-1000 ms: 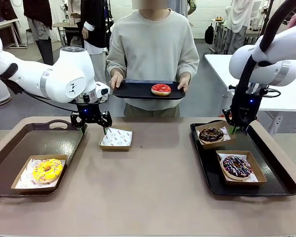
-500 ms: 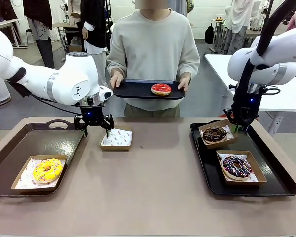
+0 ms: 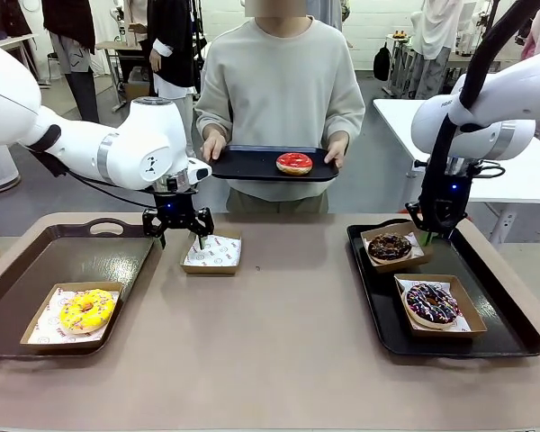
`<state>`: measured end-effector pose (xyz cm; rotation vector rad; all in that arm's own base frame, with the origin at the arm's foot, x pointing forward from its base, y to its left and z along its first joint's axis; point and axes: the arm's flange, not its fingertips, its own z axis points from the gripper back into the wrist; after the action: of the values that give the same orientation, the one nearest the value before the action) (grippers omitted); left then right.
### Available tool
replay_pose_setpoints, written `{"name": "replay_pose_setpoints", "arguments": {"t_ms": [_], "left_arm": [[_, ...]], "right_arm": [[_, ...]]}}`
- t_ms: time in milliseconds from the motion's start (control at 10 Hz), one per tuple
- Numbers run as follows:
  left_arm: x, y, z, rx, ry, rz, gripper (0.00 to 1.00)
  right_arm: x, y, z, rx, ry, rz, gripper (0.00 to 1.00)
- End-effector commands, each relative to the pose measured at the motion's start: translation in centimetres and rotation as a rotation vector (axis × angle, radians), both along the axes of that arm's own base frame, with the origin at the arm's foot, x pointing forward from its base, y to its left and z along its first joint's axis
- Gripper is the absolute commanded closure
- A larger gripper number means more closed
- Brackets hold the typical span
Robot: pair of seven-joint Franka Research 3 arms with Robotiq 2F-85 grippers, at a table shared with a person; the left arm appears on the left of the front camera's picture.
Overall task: Individually package the donuts and arrange them on the tray.
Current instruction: Place the picked Paper togo box on the Handle tray while simultaneously picking up another Paper togo box from the table with the other hand.
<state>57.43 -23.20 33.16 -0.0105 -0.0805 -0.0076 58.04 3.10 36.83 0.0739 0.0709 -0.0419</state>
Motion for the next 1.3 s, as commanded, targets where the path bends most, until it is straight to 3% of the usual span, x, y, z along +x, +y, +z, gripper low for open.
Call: {"name": "replay_pose_setpoints", "arguments": {"t_ms": [0,100,200,300,400,500,600,700,800,900,1200], "left_arm": [[0.8,-0.3,0.0,-0.008,0.014,0.014,0.00],[0.8,-0.3,0.0,-0.017,0.013,0.018,0.00],[0.8,-0.3,0.0,-0.015,0.020,0.022,0.60],[0.8,-0.4,0.0,-0.021,0.026,0.029,0.60],[0.8,-0.4,0.0,-0.022,0.030,0.028,1.00],[0.9,-0.3,-0.1,-0.024,0.033,0.031,0.65],[0.9,-0.4,0.0,-0.032,0.034,0.034,1.00],[0.8,-0.4,0.0,-0.041,0.035,0.036,1.00],[0.8,-0.3,0.0,-0.046,0.037,0.038,1.00],[0.8,-0.3,0.1,-0.055,0.044,0.041,1.00],[0.9,-0.2,0.2,-0.059,0.060,0.047,1.00]], "right_arm": [[0.7,-0.1,0.1,-0.008,-0.002,-0.006,0.99],[0.6,-0.1,0.1,-0.007,0.004,0.003,0.99],[0.6,-0.1,0.0,-0.007,0.007,0.006,0.45],[0.6,-0.1,0.0,-0.005,0.009,0.006,0.39],[0.6,-0.1,0.0,-0.001,0.012,0.007,0.00],[0.5,-0.1,-0.1,0.001,0.015,0.005,0.00],[0.5,-0.1,-0.1,0.005,0.017,0.003,0.00],[0.4,-0.1,-0.1,0.009,0.019,-0.001,0.14],[0.3,-0.2,-0.1,0.017,0.020,-0.004,0.04],[0.1,-0.3,0.2,0.038,0.019,-0.008,0.00],[-1.3,-0.8,1.0,0.088,0.000,0.007,0.00]]}}
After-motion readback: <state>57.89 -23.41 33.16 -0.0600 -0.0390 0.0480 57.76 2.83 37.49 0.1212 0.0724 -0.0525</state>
